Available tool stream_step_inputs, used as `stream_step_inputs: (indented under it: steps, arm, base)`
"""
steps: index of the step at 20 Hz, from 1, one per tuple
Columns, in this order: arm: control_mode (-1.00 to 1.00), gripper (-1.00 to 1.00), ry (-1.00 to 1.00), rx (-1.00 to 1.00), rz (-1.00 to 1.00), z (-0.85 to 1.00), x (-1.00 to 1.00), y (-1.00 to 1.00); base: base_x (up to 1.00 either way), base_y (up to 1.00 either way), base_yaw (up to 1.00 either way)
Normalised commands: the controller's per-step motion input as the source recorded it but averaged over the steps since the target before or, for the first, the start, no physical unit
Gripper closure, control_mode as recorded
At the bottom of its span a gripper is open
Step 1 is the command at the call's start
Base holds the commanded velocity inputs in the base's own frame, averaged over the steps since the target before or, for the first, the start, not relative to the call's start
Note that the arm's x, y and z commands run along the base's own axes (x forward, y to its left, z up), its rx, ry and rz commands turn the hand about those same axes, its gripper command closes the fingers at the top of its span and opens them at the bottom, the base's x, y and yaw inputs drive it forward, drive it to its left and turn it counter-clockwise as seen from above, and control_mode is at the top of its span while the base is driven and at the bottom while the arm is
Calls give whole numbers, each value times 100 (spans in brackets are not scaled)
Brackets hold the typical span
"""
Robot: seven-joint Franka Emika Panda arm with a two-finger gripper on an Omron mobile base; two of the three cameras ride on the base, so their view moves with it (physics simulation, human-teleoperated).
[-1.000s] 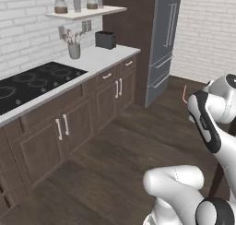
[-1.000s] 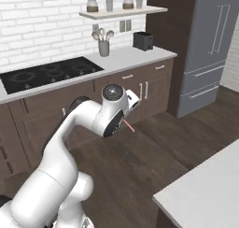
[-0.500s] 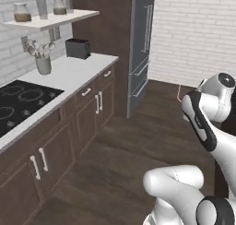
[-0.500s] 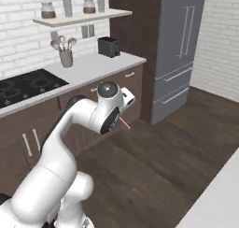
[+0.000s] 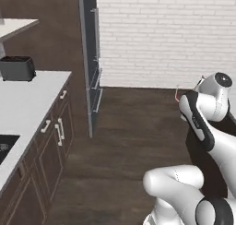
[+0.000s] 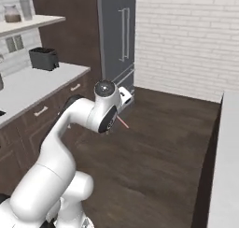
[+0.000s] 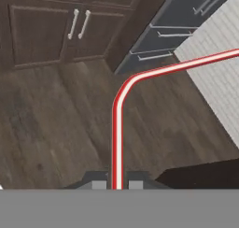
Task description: Take a straw from the drawer in front and place it inside the glass cup on the dining counter.
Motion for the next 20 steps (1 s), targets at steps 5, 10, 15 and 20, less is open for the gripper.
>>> stream_step_inputs:
  steps: [5, 10, 15, 20]
  arm:
    - [100, 100, 0, 0, 0, 0, 0, 0]
    - [100, 100, 0, 0, 0, 0, 0, 0]
    - [100, 100, 0, 0, 0, 0, 0, 0]
    - [100, 100, 0, 0, 0, 0, 0, 0]
  base:
    - [100, 33, -58]
    - [100, 31, -55]
    - [100, 26, -51]
    - [100, 30, -48]
